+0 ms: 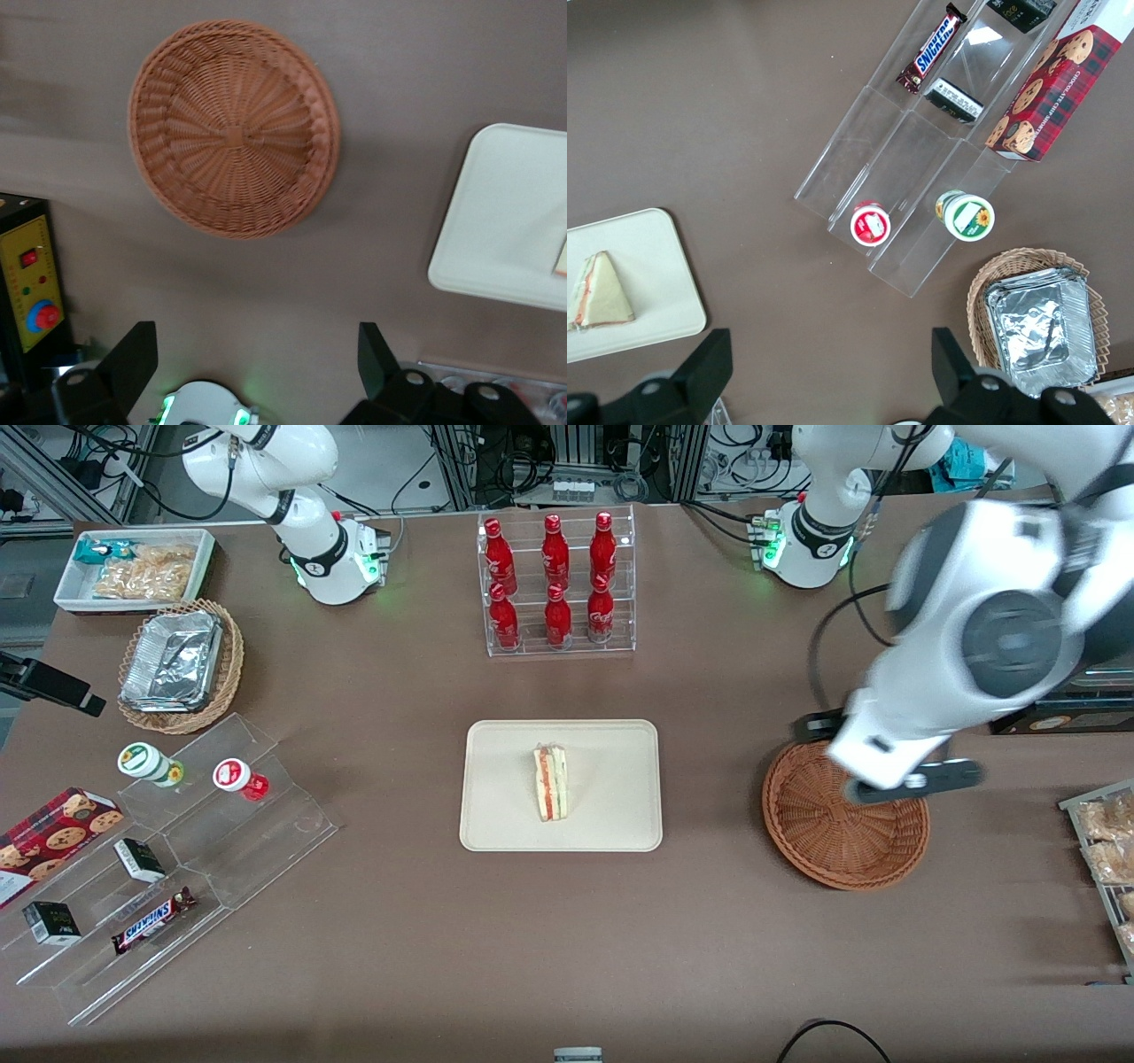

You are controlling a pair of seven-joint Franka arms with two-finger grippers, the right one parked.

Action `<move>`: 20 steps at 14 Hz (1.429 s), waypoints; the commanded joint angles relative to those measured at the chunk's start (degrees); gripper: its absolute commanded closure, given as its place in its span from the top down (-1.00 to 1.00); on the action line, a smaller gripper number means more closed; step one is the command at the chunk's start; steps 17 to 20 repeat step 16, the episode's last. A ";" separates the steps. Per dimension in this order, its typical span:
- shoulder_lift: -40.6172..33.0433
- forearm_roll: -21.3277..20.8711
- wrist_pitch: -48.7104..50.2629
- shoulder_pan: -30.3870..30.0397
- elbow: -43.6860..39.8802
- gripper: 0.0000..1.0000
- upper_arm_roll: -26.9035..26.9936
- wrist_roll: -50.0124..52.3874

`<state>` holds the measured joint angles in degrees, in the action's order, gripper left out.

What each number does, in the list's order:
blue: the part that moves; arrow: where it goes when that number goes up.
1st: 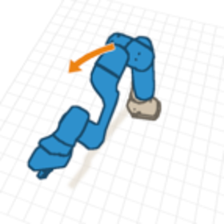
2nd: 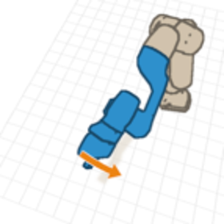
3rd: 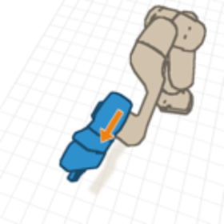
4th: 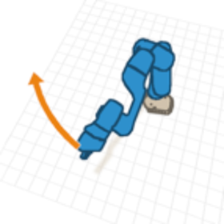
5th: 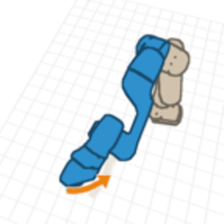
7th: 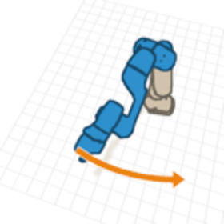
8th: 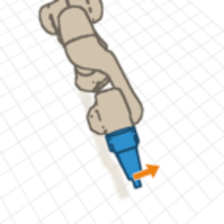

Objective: Place sandwich from basket to tray

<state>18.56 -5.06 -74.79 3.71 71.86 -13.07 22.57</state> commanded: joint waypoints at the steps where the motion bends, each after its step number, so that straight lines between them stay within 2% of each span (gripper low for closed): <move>1: -9.22 2.07 2.80 -4.92 7.85 1.00 -1.43 -4.91; 4: -17.21 2.08 3.68 -9.49 14.59 1.00 -6.77 -4.91; 6: -20.83 2.25 2.99 -9.51 19.01 1.00 -7.23 -5.08; 9: -19.35 5.58 2.28 -9.77 16.83 1.00 -6.79 -5.43; 15: -19.08 4.97 -2.99 -9.95 17.88 1.00 -6.79 -7.46; 20: -19.26 4.97 -2.99 -9.86 17.71 1.00 -6.79 -7.46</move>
